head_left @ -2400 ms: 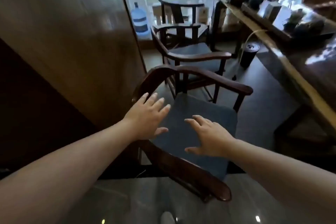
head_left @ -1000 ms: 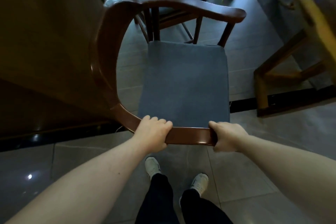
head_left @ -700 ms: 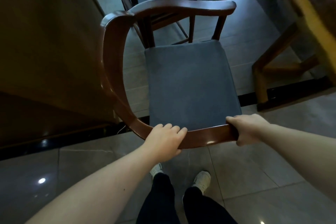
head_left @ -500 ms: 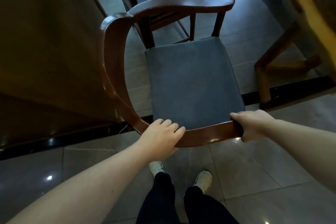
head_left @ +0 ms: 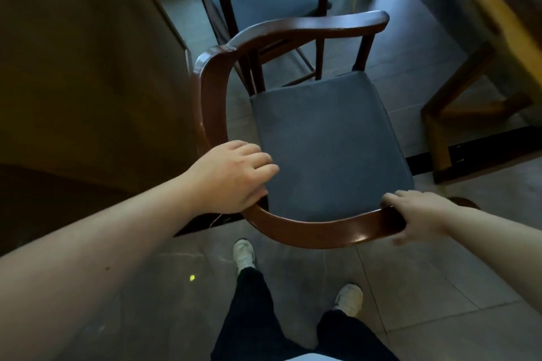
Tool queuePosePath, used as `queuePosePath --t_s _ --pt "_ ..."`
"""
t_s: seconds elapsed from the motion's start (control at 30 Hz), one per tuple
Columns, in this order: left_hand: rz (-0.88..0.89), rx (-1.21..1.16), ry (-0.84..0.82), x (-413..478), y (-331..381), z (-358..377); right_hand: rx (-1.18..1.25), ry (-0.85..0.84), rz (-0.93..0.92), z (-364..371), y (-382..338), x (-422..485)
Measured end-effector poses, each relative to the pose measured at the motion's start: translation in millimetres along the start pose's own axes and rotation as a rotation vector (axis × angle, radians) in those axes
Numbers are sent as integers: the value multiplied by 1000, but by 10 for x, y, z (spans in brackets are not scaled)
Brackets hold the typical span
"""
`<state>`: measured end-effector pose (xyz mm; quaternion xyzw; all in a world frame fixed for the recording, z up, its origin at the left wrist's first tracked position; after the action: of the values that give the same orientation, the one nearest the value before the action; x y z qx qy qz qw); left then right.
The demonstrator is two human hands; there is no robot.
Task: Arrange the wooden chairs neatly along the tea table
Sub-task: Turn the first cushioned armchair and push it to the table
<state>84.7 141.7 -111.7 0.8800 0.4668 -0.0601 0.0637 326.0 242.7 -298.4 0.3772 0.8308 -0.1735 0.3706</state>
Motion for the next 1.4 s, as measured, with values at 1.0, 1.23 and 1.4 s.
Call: queuePosePath --t_s 1.0,1.23,1.4 --pt "210 183 -311 -159 -1543 536 473 -280 15 -240 -2277 214" --pt "211 136 -247 160 -817 511 320 -318 93 -30 -1564 -301" --pt "278 84 -251 403 -375 536 232 -345 104 165 -1092 -516"
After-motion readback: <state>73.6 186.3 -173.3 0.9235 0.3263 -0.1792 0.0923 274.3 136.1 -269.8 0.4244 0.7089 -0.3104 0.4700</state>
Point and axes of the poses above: each hand's wrist, its own x-axis towards the middle knuckle, its own z-axis out of the palm, y = z × x, the point moved 10 cm from there along x, towards the middle knuckle, and after that the axes turned 8 degrees about z, right-handed, at the moved point
